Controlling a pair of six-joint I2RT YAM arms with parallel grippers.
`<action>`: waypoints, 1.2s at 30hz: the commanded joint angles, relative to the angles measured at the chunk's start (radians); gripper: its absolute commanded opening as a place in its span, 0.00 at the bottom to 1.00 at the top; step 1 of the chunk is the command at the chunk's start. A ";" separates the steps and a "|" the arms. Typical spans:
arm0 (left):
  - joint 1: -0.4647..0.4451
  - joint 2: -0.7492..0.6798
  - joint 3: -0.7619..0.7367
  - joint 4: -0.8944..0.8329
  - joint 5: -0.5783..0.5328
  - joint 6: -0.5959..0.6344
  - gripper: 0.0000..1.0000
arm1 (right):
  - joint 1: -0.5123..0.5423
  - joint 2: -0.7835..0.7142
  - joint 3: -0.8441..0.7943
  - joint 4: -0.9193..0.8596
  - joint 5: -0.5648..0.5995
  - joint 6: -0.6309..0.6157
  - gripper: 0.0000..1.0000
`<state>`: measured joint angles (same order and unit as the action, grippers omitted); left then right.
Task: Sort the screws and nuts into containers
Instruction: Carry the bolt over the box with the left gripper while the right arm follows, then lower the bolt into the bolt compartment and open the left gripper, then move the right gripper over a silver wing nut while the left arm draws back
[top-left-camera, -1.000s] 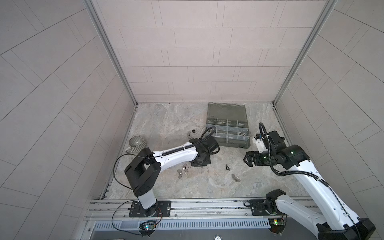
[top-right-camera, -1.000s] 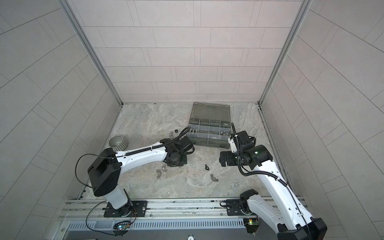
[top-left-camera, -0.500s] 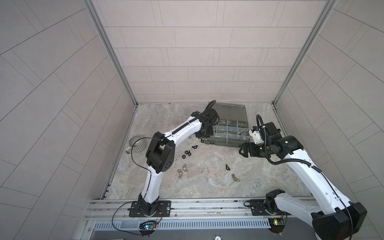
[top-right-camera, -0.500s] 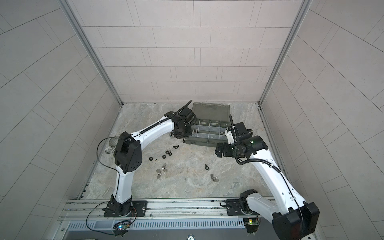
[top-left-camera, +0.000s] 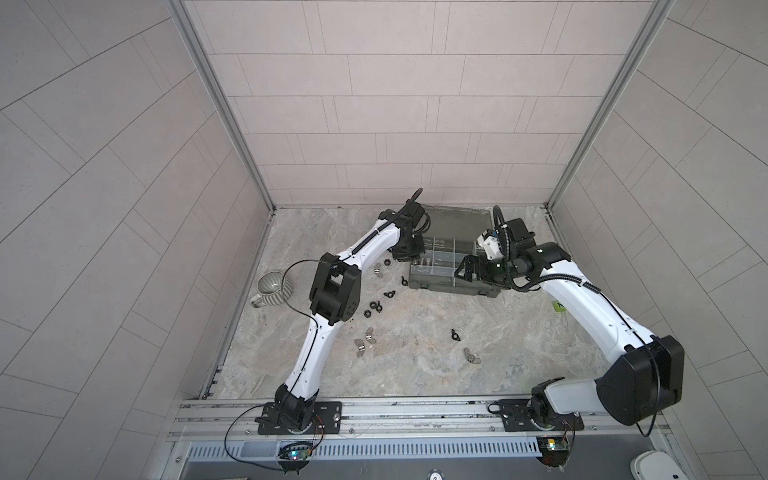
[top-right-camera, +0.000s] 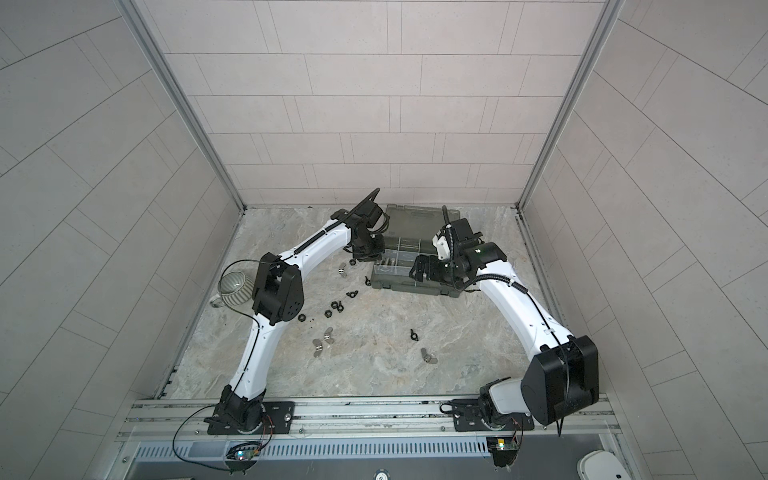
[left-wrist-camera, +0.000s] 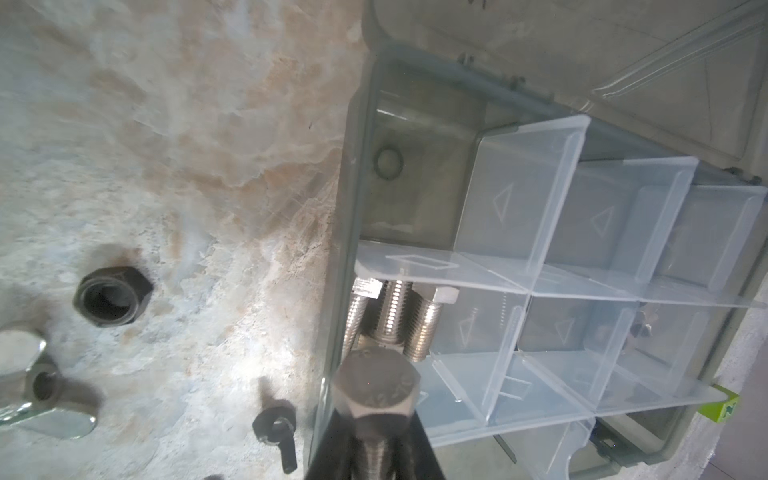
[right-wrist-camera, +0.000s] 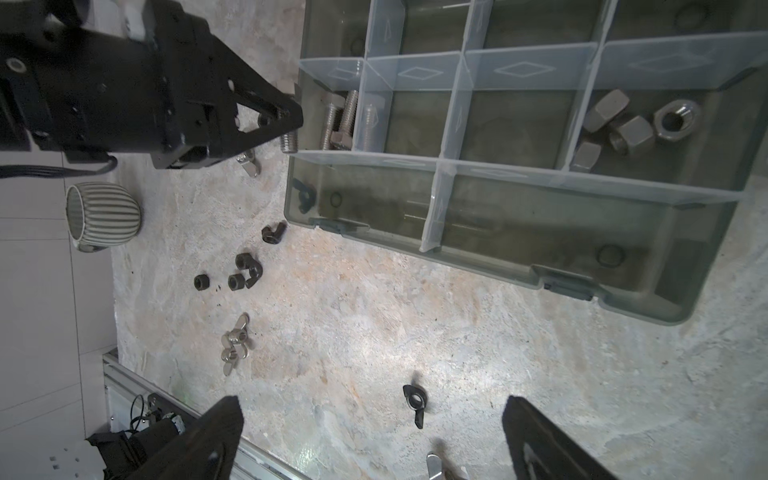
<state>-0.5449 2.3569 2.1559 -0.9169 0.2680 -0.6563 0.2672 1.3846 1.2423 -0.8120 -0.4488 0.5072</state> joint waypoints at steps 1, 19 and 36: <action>0.003 0.019 0.030 0.035 0.053 0.011 0.05 | -0.006 0.014 0.029 -0.010 0.007 0.024 0.99; 0.005 -0.078 0.004 0.071 0.102 0.057 0.67 | -0.006 -0.020 0.029 -0.075 0.147 -0.057 0.99; 0.004 -0.650 -0.578 0.362 -0.070 0.321 1.00 | -0.005 -0.095 -0.032 -0.088 0.185 -0.079 0.99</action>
<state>-0.5426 1.7672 1.6817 -0.6323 0.2569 -0.3851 0.2653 1.3369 1.2327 -0.8856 -0.2726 0.4267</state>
